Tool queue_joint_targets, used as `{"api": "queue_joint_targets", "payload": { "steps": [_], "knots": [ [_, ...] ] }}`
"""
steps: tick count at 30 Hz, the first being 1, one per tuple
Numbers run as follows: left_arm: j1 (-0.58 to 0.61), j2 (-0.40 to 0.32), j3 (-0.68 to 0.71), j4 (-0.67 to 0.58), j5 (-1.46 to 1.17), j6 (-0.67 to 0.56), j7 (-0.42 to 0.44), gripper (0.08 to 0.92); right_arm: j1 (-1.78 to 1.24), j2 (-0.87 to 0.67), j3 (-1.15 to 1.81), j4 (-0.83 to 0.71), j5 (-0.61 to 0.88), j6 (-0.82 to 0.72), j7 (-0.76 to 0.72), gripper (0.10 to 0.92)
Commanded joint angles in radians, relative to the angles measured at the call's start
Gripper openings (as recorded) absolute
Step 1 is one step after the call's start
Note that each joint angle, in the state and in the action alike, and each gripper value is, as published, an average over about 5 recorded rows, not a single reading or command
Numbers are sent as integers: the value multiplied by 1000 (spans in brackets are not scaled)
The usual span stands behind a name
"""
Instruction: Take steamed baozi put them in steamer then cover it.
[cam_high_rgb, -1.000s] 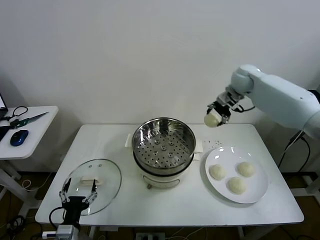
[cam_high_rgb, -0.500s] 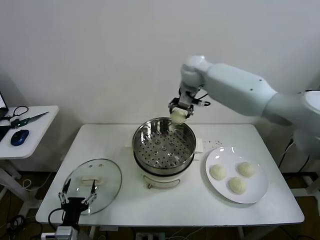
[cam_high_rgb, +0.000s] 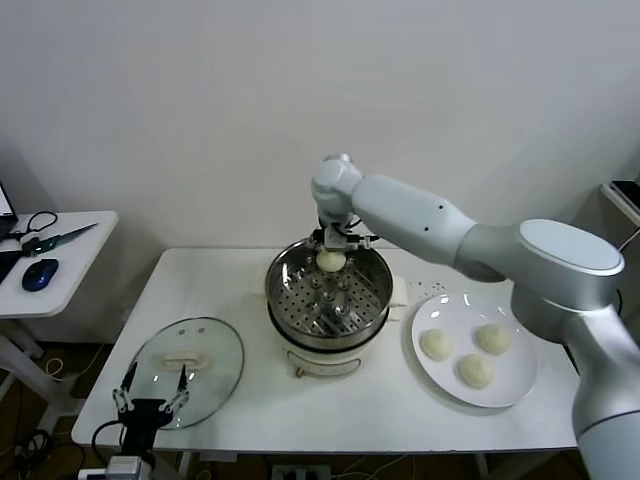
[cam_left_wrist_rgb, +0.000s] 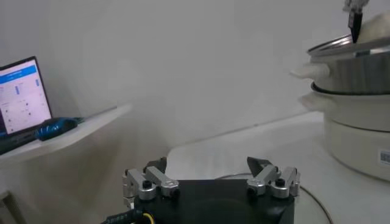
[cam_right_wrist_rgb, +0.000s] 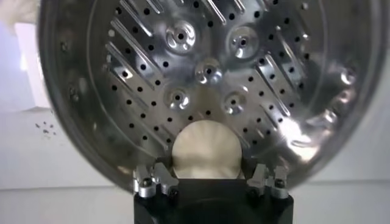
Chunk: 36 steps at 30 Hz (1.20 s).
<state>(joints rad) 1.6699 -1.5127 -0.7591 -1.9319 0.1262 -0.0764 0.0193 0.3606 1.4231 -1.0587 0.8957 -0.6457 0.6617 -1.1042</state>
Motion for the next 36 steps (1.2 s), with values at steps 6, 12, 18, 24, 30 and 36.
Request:
{"api": "queue_joint_targets", "payload": {
  "steps": [6, 12, 18, 24, 30, 36],
  "knots": [
    [1, -3, 3, 14, 2, -4, -2, 823, -61, 38, 20, -31, -75, 11, 5, 731],
    [1, -4, 5, 13, 5, -4, -2, 823, -46, 23, 19, -7, -29, -12, -17, 787],
    [3, -3, 6, 9, 6, -4, -4, 823, 11, -37, 9, 84, 25, -16, -53, 822],
    [6, -2, 11, 1, 8, -4, -5, 823, 114, -165, -24, 238, 159, -50, -84, 823],
    [10, 1, 21, -8, 8, -3, -6, 823, 335, -400, -227, 412, 441, -270, 41, 823],
    [11, 2, 33, -16, 10, -4, -7, 823, 474, -611, -437, 523, 851, -705, 207, 823]
  ]
}}
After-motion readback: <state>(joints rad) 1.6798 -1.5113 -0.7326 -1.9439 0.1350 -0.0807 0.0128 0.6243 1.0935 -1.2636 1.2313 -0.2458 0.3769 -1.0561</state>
